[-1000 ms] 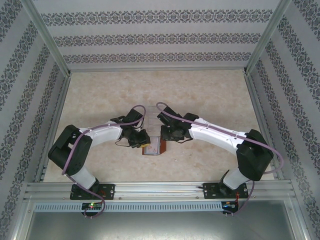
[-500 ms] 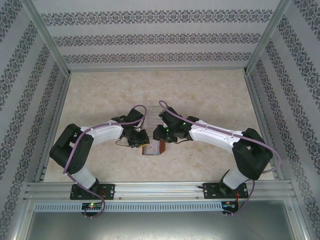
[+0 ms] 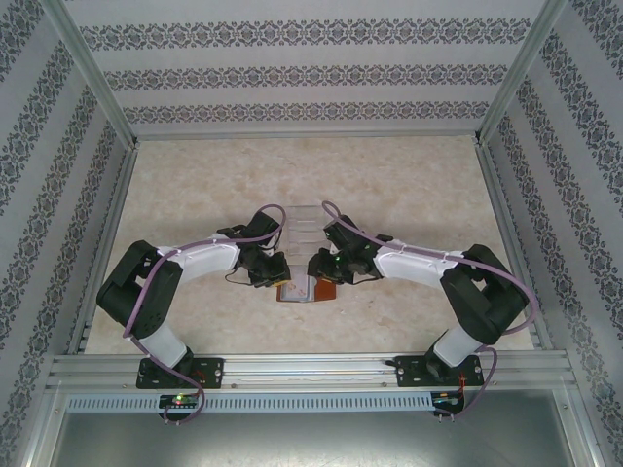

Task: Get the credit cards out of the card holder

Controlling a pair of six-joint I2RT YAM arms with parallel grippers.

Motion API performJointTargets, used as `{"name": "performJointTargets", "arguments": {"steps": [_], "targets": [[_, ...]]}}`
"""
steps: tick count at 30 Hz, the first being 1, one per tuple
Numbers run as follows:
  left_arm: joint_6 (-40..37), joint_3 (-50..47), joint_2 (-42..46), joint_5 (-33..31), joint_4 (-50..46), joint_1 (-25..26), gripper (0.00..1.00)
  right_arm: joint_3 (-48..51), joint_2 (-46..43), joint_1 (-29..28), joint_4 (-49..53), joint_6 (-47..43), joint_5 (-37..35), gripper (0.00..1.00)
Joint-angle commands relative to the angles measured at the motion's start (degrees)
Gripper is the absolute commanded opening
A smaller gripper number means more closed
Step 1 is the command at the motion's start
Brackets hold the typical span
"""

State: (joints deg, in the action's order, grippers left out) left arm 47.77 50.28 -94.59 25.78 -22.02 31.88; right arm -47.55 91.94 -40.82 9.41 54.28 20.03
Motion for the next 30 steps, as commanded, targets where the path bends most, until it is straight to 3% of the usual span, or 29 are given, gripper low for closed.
{"name": "performJointTargets", "arguments": {"steps": [1,18,30], "targets": [[-1.1,0.9,-1.0,-1.8,-2.8,0.8,0.14,2.8,0.6,0.9,-11.0,3.1,5.3,0.35],[-1.1,1.1,-1.0,-2.0,-3.3,0.9,0.14,2.3,5.3,1.1,-15.5,3.5,10.8,0.37],[-1.3,1.3,-1.1,-1.9,-3.4,1.0,0.14,0.9,6.7,0.7,-12.5,2.2,9.6,0.38]]}}
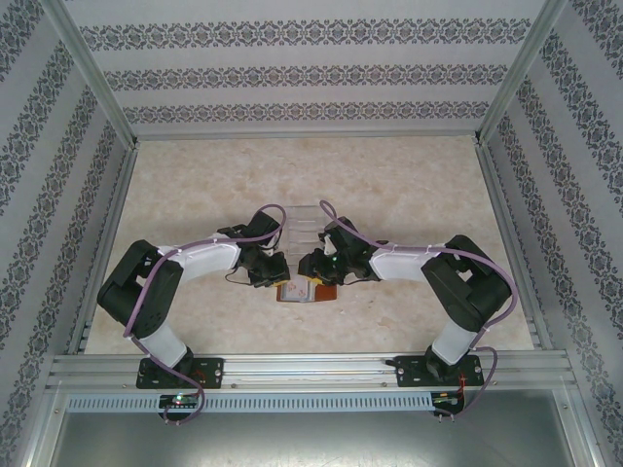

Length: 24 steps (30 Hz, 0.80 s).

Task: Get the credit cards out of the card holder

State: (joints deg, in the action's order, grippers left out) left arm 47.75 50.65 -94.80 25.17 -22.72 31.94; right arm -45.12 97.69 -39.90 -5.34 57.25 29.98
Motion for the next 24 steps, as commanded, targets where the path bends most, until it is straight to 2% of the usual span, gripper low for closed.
{"name": "performJointTargets", "arguments": {"steps": [1,12,24], "targets": [[-1.3,0.9,-0.9,-1.3,-2.8,0.9,0.14,-1.8,0.8,-0.3,3.5,-1.3,-1.1,0.38],[-1.5,1.0,-1.0,-1.5,-3.4,0.9,0.16,-5.9,-1.3,-1.1,15.5,-6.1,-7.9,0.38],[-1.6,1.3,-1.5,-1.5,-3.3,1.0,0.15,-5.7,-1.5,-1.7,9.0,-3.4,-2.2,0.36]]}}
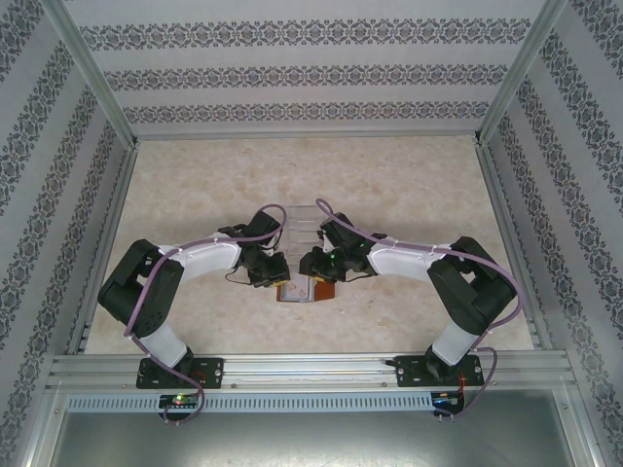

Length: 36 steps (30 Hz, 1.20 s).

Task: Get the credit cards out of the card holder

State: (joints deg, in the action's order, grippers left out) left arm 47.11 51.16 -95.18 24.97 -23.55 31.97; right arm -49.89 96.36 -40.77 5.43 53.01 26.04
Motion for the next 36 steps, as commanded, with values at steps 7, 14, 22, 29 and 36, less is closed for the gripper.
{"name": "performJointTargets", "arguments": {"steps": [7,14,22,29,36], "targets": [[-1.0,1.0,-1.2,-1.3,-2.5,1.0,0.15,-0.9,1.9,-1.0,-2.2,0.9,1.8,0.35],[-0.9,1.0,-1.4,-1.2,-2.4,1.0,0.15,-0.6,2.9,-1.0,-1.6,0.9,0.9,0.35],[-1.0,1.3,-1.9,-1.1,-2.4,1.0,0.15,-0.8,3.4,-1.3,-4.3,1.3,3.2,0.34],[-0.9,1.6,-2.2,-1.0,-2.4,1.0,0.15,-1.3,4.8,-1.3,-5.3,1.6,5.2,0.33],[-1.1,2.1,-2.4,-1.0,-2.8,1.0,0.16,-2.3,4.8,-1.4,0.0,0.1,1.6,0.36]]}}
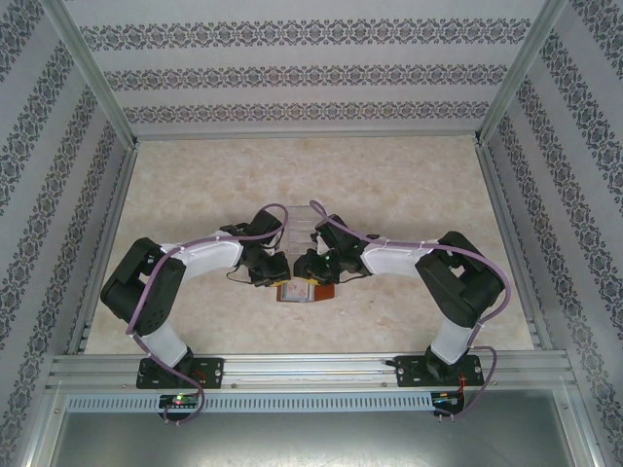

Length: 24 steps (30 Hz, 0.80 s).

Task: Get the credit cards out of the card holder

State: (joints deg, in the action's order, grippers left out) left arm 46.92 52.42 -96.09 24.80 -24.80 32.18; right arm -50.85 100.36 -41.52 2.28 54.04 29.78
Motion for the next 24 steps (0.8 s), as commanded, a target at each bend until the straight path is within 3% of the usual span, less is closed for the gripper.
{"name": "performJointTargets", "arguments": {"steps": [1,6,24], "targets": [[-1.0,1.0,-1.6,-0.8,-1.7,0.8,0.16,-1.5,0.5,-0.7,4.3,-1.4,-3.2,0.36],[-1.3,1.4,-1.6,-0.9,-2.4,0.8,0.17,-2.7,-0.8,-0.5,8.7,-3.3,-6.5,0.36],[-1.9,2.6,-3.2,-1.1,-3.4,0.9,0.17,-4.1,-4.4,0.6,11.8,-4.6,-6.8,0.37]]}}
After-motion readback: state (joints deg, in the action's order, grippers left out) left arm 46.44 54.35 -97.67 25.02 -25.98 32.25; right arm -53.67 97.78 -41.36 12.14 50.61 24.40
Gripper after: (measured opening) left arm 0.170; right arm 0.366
